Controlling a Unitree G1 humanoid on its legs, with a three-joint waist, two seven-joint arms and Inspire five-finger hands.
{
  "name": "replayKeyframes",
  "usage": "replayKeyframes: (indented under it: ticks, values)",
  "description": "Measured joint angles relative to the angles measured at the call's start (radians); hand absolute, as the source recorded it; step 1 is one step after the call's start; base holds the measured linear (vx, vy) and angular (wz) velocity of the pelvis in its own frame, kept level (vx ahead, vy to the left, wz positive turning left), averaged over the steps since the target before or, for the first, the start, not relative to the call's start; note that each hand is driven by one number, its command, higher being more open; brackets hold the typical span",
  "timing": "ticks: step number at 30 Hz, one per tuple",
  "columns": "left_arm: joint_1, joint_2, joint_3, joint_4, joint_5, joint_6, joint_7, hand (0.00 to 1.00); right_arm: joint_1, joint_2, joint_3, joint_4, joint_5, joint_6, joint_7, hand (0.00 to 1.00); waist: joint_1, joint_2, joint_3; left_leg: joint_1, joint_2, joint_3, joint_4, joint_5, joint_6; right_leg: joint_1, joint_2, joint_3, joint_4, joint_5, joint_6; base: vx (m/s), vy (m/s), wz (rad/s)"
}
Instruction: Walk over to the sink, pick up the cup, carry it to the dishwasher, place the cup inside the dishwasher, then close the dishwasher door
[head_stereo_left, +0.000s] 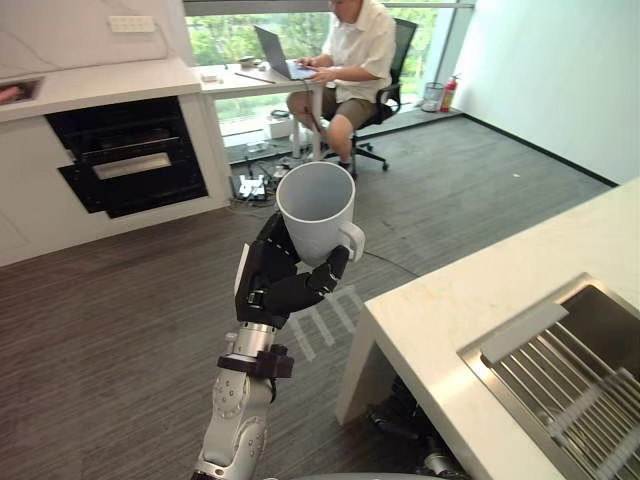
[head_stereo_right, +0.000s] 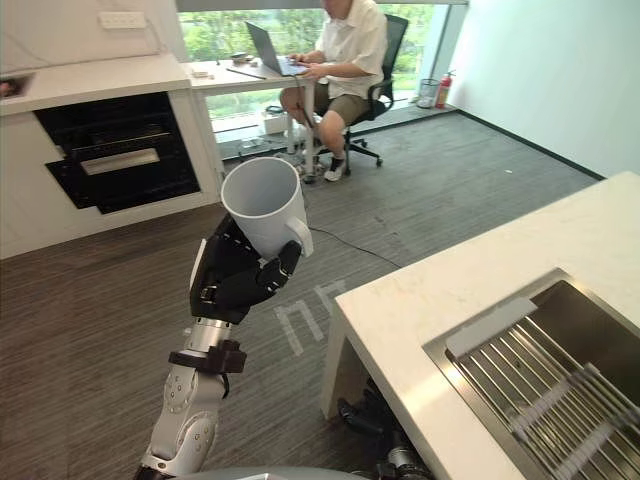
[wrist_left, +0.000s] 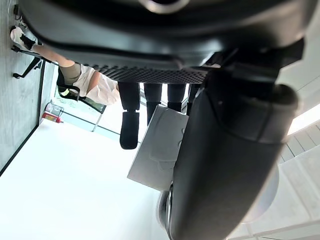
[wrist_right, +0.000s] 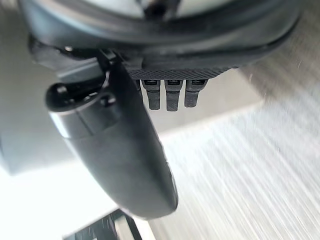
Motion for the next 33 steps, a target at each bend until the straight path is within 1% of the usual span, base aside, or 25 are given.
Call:
replayKeyframes:
  ticks: [1,2,4,5,8,11,12,13,14,15,16,17,19,21,22,23,24,25,27,28,29,30,31,32,33]
  values:
    - [0.001,0.004,0.002,-0.020,0.000,0.000,0.000,0.30,0.008,0.006,-0.008,0.000,0.001,0.004,-0.015,0.90,0.004,-0.005,0.003,0.000,-0.002,-0.005,-0.004,0.000,0.000,0.003,0.000,0.001,-0.001,0.000,0.000,0.07,-0.001,0.12]
    - [0.001,0.014,0.008,-0.038,-0.001,0.000,0.000,0.30,0.010,0.003,-0.006,0.000,0.000,0.025,-0.011,0.90,0.013,-0.015,0.005,0.009,-0.007,-0.004,-0.020,0.006,0.000,0.004,-0.001,0.011,-0.007,0.000,0.000,0.04,0.014,0.06]
    - [0.001,0.026,0.013,-0.042,-0.001,0.007,0.003,0.30,0.004,-0.005,-0.001,0.000,0.000,0.047,0.001,0.90,0.012,-0.025,-0.001,0.015,-0.019,-0.007,-0.049,0.021,0.004,0.005,-0.008,0.021,-0.019,0.001,-0.001,0.02,0.017,0.04]
    - [0.009,0.046,0.028,-0.045,0.001,0.048,0.018,0.30,-0.046,-0.045,0.055,0.001,-0.040,0.077,0.070,0.90,0.009,-0.003,-0.024,0.084,-0.021,-0.010,-0.266,0.149,-0.003,0.027,0.015,0.097,-0.124,0.058,-0.009,0.00,0.007,0.04]
    - [0.009,0.046,0.028,-0.045,0.001,0.048,0.018,0.30,-0.046,-0.045,0.055,0.001,-0.040,0.077,0.070,0.90,0.009,-0.003,-0.024,0.084,-0.021,-0.010,-0.266,0.148,-0.003,0.027,0.015,0.097,-0.124,0.058,-0.009,0.00,0.000,-0.04]
    - [0.033,0.043,0.039,-0.044,0.000,0.048,0.019,0.30,-0.028,-0.034,0.057,-0.002,-0.040,0.077,0.072,0.90,0.008,-0.005,-0.030,0.113,-0.010,0.026,-0.270,0.144,-0.010,0.041,0.025,0.121,-0.148,0.067,-0.012,0.00,-0.009,-0.30]
    - [0.053,0.043,0.043,-0.037,0.000,0.048,0.018,0.30,-0.004,-0.025,0.057,-0.013,-0.040,0.077,0.070,0.90,0.003,-0.004,-0.050,0.114,-0.003,0.035,-0.285,0.139,-0.014,0.049,0.027,0.113,-0.170,0.073,-0.016,0.02,-0.048,-0.18]
    - [0.065,0.043,0.043,-0.027,0.000,0.048,0.016,0.30,0.029,-0.016,0.056,-0.026,-0.040,0.077,0.067,0.90,-0.011,-0.003,-0.062,0.127,0.002,0.049,-0.302,0.140,-0.014,0.060,0.023,0.070,-0.180,0.073,-0.016,0.06,-0.071,0.08]
    - [0.072,0.040,0.041,-0.016,0.000,0.048,0.012,0.30,0.048,-0.009,0.057,-0.032,-0.040,0.079,0.066,0.90,-0.024,-0.009,-0.067,0.137,0.012,0.080,-0.304,0.140,-0.016,0.075,0.022,0.042,-0.187,0.073,-0.016,0.08,-0.068,0.30]
    - [0.075,0.037,0.036,-0.004,0.000,0.048,0.008,0.30,0.061,-0.006,0.057,-0.038,-0.040,0.080,0.065,0.90,-0.028,-0.008,-0.068,0.143,0.017,0.097,-0.304,0.142,-0.019,0.077,0.021,0.026,-0.189,0.072,-0.017,0.08,-0.071,0.30]
    - [0.080,0.022,0.033,0.028,-0.001,0.050,-0.002,0.30,0.076,-0.004,0.057,-0.048,-0.039,0.081,0.064,0.90,-0.028,-0.003,-0.072,0.146,0.024,0.118,-0.304,0.151,-0.031,0.080,0.022,0.000,-0.188,0.071,-0.017,0.08,-0.064,0.20]
    - [0.083,0.006,0.033,0.059,-0.002,0.055,-0.003,0.30,0.080,0.000,0.057,-0.051,-0.039,0.085,0.063,0.90,-0.026,-0.002,-0.073,0.145,0.026,0.115,-0.304,0.163,-0.039,0.084,0.021,-0.019,-0.187,0.071,-0.017,0.08,-0.057,0.17]
    - [0.083,-0.002,0.028,0.098,-0.002,0.065,-0.003,0.30,0.080,0.006,0.055,-0.060,-0.038,0.089,0.061,0.90,-0.027,-0.005,-0.069,0.141,0.025,0.095,-0.299,0.173,-0.040,0.090,0.021,-0.041,-0.185,0.071,-0.017,0.04,-0.036,0.28]
    - [0.082,0.005,0.024,0.116,-0.003,0.076,-0.004,0.30,0.072,0.007,0.052,-0.072,-0.038,0.089,0.058,0.90,-0.028,-0.007,-0.050,0.122,0.021,0.065,-0.300,0.181,-0.039,0.091,0.021,-0.062,-0.180,0.070,-0.018,-0.03,-0.027,0.48]
    - [0.082,0.016,0.025,0.116,-0.004,0.079,-0.009,0.30,0.053,0.007,0.044,-0.074,-0.037,0.089,0.050,0.90,-0.032,-0.007,-0.023,0.108,0.014,0.035,-0.304,0.192,-0.035,0.088,0.018,-0.075,-0.172,0.065,-0.018,-0.10,-0.022,0.79]
    - [0.083,0.032,0.025,0.124,-0.010,0.081,-0.017,0.30,0.036,0.008,0.029,-0.074,-0.037,0.089,0.044,0.90,-0.043,-0.004,0.000,0.094,0.006,-0.007,-0.304,0.205,-0.029,0.087,0.010,-0.115,-0.158,0.056,-0.015,-0.11,-0.020,0.89]
    - [0.085,0.041,0.026,0.133,-0.017,0.084,-0.025,0.30,0.032,0.008,0.020,-0.074,-0.037,0.089,0.043,0.90,-0.044,-0.004,0.005,0.086,0.002,-0.021,-0.304,0.208,-0.028,0.085,0.006,-0.134,-0.150,0.050,-0.013,-0.14,-0.001,0.84]
    - [0.092,0.054,0.028,0.148,-0.024,0.087,-0.034,0.30,0.027,0.007,0.005,-0.072,-0.037,0.089,0.040,0.90,-0.037,-0.005,0.013,0.080,-0.001,-0.025,-0.304,0.200,-0.022,0.086,-0.001,-0.157,-0.139,0.045,-0.012,-0.11,0.010,0.69]
    - [0.115,0.054,0.038,0.152,-0.028,0.089,-0.049,0.30,0.012,0.003,-0.021,-0.072,-0.028,0.089,0.040,0.90,-0.032,-0.005,0.016,0.056,0.008,0.047,-0.291,0.187,-0.013,0.087,-0.015,-0.203,-0.140,0.046,-0.007,-0.10,0.040,0.73]
    - [0.115,0.054,0.038,0.153,-0.032,0.089,-0.061,0.30,-0.005,-0.002,-0.052,-0.065,-0.018,0.087,0.040,0.90,-0.033,-0.020,0.027,0.026,0.016,0.117,-0.235,0.162,0.009,0.085,-0.040,-0.241,-0.145,0.053,0.000,-0.08,0.113,0.92]
    - [0.112,0.053,0.030,0.153,-0.032,0.089,-0.076,0.30,-0.033,-0.022,-0.082,-0.044,-0.016,0.083,0.040,0.90,-0.032,-0.018,0.036,-0.016,0.045,0.214,-0.120,0.121,0.053,0.082,-0.066,-0.275,-0.128,0.055,0.005,-0.04,0.133,0.89]
    - [0.112,0.051,0.023,0.153,-0.031,0.089,-0.081,0.30,-0.044,-0.040,-0.095,-0.036,-0.016,0.083,0.039,0.90,-0.031,-0.005,0.036,-0.027,0.066,0.251,-0.070,0.105,0.059,0.083,-0.068,-0.285,-0.116,0.051,0.013,-0.03,0.138,0.74]
    - [0.106,0.044,0.019,0.151,-0.031,0.089,-0.094,0.30,-0.064,-0.075,-0.113,-0.030,-0.010,0.078,0.037,0.90,-0.034,0.014,0.042,-0.030,0.076,0.273,-0.040,0.096,0.016,0.083,-0.082,-0.296,-0.081,0.035,0.033,-0.03,0.133,0.46]
    - [0.104,0.046,0.018,0.151,-0.032,0.088,-0.097,0.30,-0.074,-0.089,-0.117,-0.027,-0.002,0.077,0.032,0.90,-0.034,0.014,0.043,-0.024,0.057,0.267,-0.054,0.099,0.021,0.083,-0.098,-0.298,-0.071,0.034,0.036,-0.05,0.206,0.58]
    - [0.095,0.051,0.017,0.151,-0.042,0.087,-0.100,0.30,-0.085,-0.107,-0.126,-0.031,0.011,0.056,0.024,0.90,-0.042,0.014,0.044,-0.010,0.012,0.247,-0.111,0.119,0.032,0.083,-0.123,-0.300,-0.069,0.034,0.036,-0.06,0.247,0.59]
